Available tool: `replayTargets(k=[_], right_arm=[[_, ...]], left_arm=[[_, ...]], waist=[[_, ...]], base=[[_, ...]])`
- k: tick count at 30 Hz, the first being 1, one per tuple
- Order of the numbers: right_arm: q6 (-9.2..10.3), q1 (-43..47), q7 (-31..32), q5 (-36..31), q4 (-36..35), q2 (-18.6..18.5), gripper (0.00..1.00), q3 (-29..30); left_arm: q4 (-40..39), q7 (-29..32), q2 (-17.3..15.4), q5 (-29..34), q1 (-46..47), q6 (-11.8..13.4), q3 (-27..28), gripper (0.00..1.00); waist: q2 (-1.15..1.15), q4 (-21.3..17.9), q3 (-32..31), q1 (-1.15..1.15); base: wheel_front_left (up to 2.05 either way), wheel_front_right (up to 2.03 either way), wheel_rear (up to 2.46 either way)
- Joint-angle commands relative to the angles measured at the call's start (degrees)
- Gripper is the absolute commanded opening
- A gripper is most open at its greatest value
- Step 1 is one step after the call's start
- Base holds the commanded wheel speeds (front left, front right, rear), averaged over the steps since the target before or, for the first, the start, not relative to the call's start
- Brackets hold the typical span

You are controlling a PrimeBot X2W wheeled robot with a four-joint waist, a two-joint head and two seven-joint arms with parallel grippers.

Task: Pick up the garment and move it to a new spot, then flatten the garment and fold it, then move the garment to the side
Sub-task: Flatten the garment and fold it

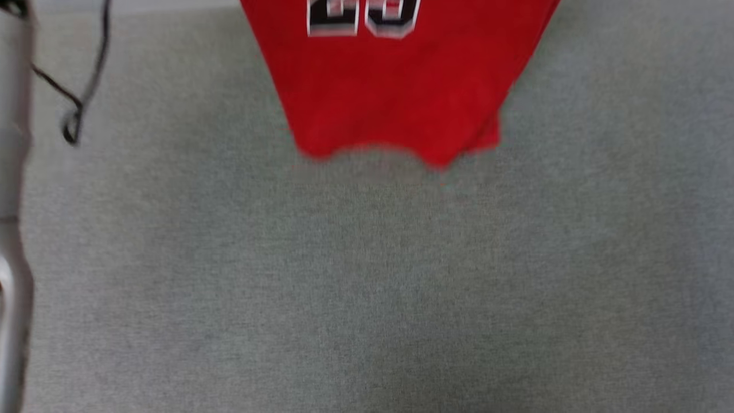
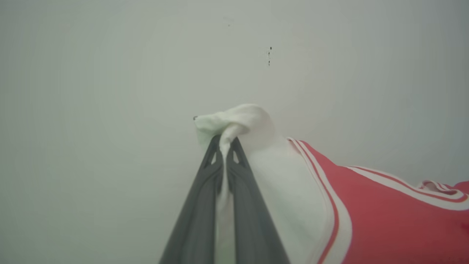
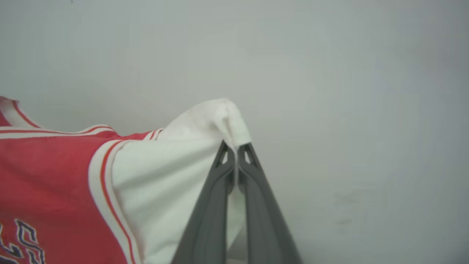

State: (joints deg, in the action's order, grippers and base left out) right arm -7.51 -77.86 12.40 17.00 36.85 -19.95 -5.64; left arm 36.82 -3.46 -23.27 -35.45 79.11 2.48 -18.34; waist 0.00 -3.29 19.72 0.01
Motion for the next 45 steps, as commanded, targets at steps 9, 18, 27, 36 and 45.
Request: replayTargets(k=[9, 18, 27, 36, 45], right_arm=[[0.05, -14.35, -6.89, -1.52, 2.69, -1.16, 0.00, -2.36], [0.05, -17.81, -9.48, 0.84, 5.74, -0.80, 0.00, -7.36], [0.04, -12.47, -10.72, 4.28, 8.90, 1.50, 0.00, -10.55], [0.04, 6.29, -13.63, 11.77, 5.21, -0.85, 0.00, -16.83], [0.04, 31.88, -12.64, 17.04, -3.83, -4.90, 0.00, -17.70]], left_arm=[[3.80, -5.77, -0.92, 1.35, 12.73, -1.51, 1.36, 0.00], [4.00, -6.40, -0.06, 0.48, 12.21, -1.31, 1.12, 0.00], [5.42, -7.22, 1.94, -1.78, 5.63, -2.24, 0.96, 0.00], [3.94, -10.36, 2.54, -6.29, -14.22, -5.21, 2.73, 0.00], [-3.08, -11.48, 3.51, -8.81, -39.75, -4.85, 3.90, 0.00]], waist=[[0.00, -1.30, 10.52, -0.01], [0.00, -0.60, 15.46, -0.01], [0.00, 0.09, 17.14, -0.01], [0.00, 0.39, 8.02, -0.01], [0.00, 1.37, -4.26, -0.01]], base=[[0.00, 0.00, 0.00], [0.00, 0.00, 0.00], [0.00, 0.00, 0.00], [0.00, 0.00, 0.00], [0.00, 0.00, 0.00]])
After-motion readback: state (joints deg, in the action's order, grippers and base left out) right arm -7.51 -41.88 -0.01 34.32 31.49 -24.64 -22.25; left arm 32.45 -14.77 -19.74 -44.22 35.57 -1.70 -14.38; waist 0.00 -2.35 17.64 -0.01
